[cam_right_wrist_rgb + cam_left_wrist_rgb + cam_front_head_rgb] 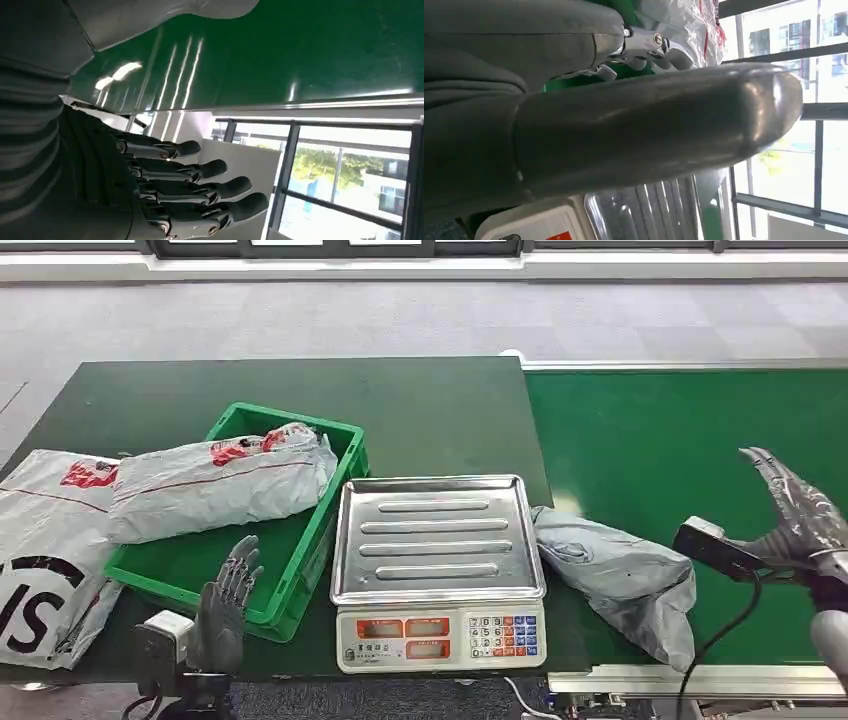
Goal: Moved the parcel from conveyor to table for the left to box.
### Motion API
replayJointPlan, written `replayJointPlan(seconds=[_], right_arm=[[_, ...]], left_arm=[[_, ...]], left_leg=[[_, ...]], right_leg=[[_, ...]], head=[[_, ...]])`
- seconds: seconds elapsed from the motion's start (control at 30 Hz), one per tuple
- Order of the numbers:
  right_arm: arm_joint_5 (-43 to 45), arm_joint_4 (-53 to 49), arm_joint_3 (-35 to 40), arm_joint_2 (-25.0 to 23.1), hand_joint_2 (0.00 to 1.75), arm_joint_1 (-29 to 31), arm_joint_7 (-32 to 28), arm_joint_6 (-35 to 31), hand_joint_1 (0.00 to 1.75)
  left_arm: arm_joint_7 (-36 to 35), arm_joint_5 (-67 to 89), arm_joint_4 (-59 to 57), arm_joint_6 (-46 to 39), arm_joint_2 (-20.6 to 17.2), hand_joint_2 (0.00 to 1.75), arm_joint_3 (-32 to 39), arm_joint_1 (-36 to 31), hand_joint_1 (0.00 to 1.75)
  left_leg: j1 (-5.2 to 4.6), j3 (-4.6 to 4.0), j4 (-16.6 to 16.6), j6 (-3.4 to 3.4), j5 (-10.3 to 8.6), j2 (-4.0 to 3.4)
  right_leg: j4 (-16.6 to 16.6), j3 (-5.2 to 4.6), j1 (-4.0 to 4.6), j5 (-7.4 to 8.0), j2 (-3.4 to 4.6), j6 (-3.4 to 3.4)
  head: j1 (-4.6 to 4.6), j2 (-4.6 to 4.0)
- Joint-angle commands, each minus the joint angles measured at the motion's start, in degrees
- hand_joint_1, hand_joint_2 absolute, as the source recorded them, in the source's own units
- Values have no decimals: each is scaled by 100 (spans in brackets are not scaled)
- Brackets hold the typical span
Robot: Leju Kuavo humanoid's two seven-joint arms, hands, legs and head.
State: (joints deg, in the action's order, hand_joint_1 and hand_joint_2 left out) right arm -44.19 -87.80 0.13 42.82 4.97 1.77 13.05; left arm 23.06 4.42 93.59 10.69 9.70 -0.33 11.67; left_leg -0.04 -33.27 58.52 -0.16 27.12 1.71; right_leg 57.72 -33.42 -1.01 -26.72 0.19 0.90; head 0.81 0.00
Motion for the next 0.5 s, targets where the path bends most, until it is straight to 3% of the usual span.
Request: replayJointPlan(seconds=[0.03,0.2,0.37,0.5], right_arm=[[333,265,-18,-847,175,-16,-173,194,0],[479,847,362,-1515,175,-5,-463,-67,0],[591,1622,688,-2513,175,195,-705,-369,0],[287,1631,702,-2620,175,-55,-407,-499,0]], left_arm=[[-26,39,-186,1,-50,0,184,4,0],[39,22,-363,-6,-95,0,194,-39,0],[26,55,-474,7,-81,0,157,-261,0],[-74,59,-488,-16,-71,0,129,-354,0]], left_leg=[[9,25,-18,-6,1,-31],[16,40,-38,-9,-7,-33],[18,40,-42,-12,-10,-47],[17,27,-23,-11,-6,-26]], right_leg=[[-24,22,11,8,17,-8],[-49,40,18,17,18,-11],[-48,34,21,23,28,-14],[-26,24,19,10,13,-10]], head=[[0,0],[0,0],[-2,0],[0,0]])
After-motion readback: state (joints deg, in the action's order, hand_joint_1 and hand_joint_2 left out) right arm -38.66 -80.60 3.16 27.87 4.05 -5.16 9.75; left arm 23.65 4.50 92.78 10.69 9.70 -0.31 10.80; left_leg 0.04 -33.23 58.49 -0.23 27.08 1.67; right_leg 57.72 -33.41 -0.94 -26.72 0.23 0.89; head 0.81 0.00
